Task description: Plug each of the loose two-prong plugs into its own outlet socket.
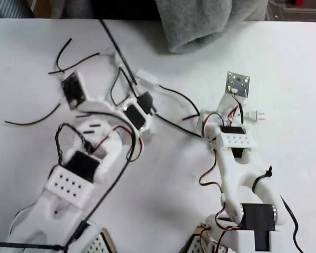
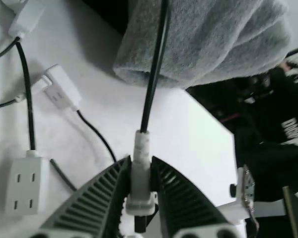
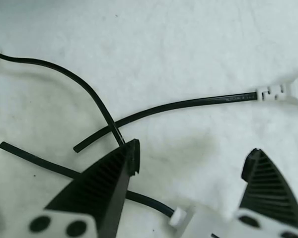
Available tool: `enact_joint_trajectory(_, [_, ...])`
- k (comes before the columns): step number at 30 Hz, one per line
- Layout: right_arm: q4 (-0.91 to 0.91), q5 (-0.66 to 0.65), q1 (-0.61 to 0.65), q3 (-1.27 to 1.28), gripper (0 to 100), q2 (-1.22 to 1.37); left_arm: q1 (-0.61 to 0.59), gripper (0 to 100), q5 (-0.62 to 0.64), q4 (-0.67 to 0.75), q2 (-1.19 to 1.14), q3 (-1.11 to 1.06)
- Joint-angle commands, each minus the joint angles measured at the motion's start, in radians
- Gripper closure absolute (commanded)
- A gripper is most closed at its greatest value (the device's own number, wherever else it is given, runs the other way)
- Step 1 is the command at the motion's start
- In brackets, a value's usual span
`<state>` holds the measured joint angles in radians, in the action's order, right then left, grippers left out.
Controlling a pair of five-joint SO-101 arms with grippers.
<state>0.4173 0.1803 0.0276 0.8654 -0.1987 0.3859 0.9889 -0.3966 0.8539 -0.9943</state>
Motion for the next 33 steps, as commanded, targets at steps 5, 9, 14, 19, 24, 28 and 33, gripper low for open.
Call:
enact_joint_trajectory(5, [-0.015,-0.069,0.008,-0.009,67.2,-0.041,0.004,98,0.325,0.381,0.170,-0.244])
enact_joint_trajectory(9, [-0.010,-0.077,0.008,-0.009,67.2,-0.044,0.004,97,0.400,0.563,0.268,-0.422])
enact_joint_trajectory(14, [-0.001,-0.081,0.008,-0.009,67.2,-0.050,-0.027,97,0.433,0.727,0.401,-0.594])
enact_joint_trajectory(19, [0.097,-0.144,0.044,-0.049,67.2,-0.090,-0.042,97,0.430,0.736,0.509,-0.667])
enact_joint_trajectory(24, [0.340,-0.224,0.176,-0.152,67.2,-0.255,-0.044,97,0.430,0.735,0.584,-0.700])
enact_joint_trajectory(28, [0.582,-0.261,0.297,-0.315,67.5,-0.403,-0.042,97,0.430,0.694,0.634,-0.698])
enact_joint_trajectory(33, [0.858,-0.275,0.437,-0.572,81.6,-0.438,-0.045,97,0.428,0.652,0.687,-0.698])
